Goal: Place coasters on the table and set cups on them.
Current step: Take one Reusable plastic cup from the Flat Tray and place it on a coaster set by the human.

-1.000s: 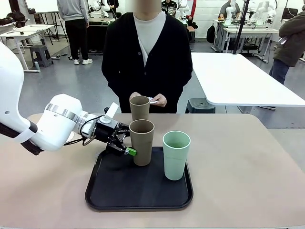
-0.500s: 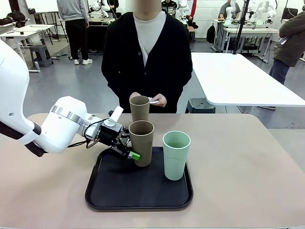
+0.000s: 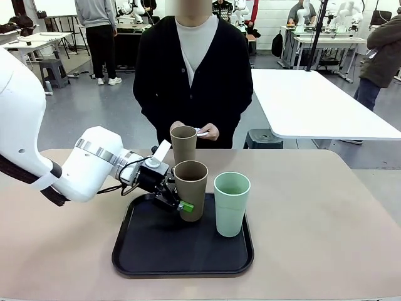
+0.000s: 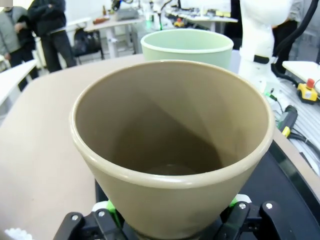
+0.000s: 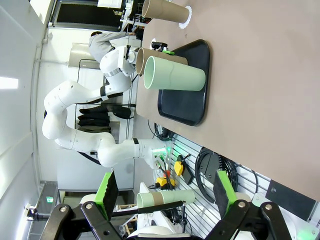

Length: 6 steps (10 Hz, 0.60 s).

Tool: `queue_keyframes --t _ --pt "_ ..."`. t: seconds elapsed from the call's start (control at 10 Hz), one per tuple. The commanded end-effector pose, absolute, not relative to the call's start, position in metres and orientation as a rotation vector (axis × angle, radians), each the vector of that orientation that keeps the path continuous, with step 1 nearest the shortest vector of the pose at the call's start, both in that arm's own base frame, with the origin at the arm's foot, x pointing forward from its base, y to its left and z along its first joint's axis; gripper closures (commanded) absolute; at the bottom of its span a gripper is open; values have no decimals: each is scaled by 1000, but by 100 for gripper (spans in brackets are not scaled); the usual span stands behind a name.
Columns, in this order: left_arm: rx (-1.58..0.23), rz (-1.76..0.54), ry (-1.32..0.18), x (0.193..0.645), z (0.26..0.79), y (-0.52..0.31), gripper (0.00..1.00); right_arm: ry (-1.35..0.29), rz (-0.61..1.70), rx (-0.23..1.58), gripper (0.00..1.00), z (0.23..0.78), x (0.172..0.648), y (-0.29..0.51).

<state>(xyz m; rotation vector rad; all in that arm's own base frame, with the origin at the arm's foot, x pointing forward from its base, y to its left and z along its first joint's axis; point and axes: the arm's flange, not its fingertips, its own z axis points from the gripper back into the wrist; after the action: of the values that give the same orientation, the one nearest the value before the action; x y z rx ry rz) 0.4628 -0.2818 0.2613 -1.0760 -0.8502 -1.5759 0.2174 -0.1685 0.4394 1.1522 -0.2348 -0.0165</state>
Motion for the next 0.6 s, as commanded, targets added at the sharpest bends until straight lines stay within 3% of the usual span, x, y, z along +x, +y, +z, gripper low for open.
queue_keyframes --t 0.0,0.1,0.2,0.3,0.5 --pt "-1062 -1578 -832 465 261 -287 100 -257 -6 1176 0 440 219 -169" --pt "-1063 -1576 -831 465 262 -289 100 -257 -6 1176 0 440 219 -169" --pt "-1060 -1570 -832 466 264 -288 75 -257 -6 1176 0 440 219 -169" --pt "-1067 -1551 -800 467 267 -284 35 -257 -6 1176 0 440 219 -169" --pt "-1046 -1427 -803 463 322 -250 35 -257 -6 1176 0 440 219 -169"
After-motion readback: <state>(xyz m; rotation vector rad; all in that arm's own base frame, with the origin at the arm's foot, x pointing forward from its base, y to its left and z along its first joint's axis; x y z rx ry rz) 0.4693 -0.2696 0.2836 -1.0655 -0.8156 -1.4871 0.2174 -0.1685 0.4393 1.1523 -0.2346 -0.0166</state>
